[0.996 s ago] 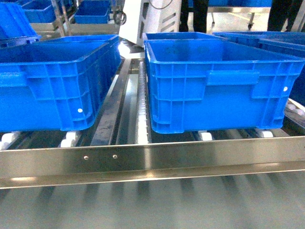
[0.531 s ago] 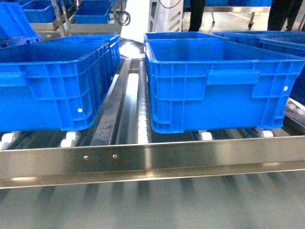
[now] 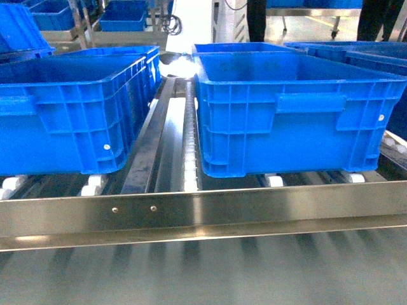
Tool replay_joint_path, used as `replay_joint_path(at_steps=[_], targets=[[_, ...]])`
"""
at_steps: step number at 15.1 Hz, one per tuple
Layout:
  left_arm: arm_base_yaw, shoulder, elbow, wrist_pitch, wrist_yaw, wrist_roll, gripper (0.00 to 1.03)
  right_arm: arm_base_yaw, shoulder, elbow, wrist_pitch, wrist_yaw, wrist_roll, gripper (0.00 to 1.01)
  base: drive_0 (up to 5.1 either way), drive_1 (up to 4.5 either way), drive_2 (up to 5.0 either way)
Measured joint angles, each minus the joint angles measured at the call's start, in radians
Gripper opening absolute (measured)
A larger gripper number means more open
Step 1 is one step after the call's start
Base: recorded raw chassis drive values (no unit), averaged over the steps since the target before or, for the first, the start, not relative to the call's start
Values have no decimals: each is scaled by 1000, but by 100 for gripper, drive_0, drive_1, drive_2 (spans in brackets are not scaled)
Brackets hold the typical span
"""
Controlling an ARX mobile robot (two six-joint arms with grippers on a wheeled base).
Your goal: Sort blue parts and orange caps into right shelf containers
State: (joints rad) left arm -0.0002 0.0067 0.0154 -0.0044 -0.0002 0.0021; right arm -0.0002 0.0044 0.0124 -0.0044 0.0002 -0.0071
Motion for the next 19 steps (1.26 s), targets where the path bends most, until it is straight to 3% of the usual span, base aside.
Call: replay_joint_path(at_steps=[3, 4, 19], targets=[[0, 0, 0, 0, 0, 0, 95, 0, 0, 0, 0, 0, 0, 98, 0, 0, 0], [0, 0, 0, 0, 0, 1, 99, 0, 0, 0, 0, 0, 3, 97, 0, 0, 0], [0, 0, 0, 0, 0, 0, 98, 0, 0, 0, 0, 0, 3, 98, 0, 0, 0]])
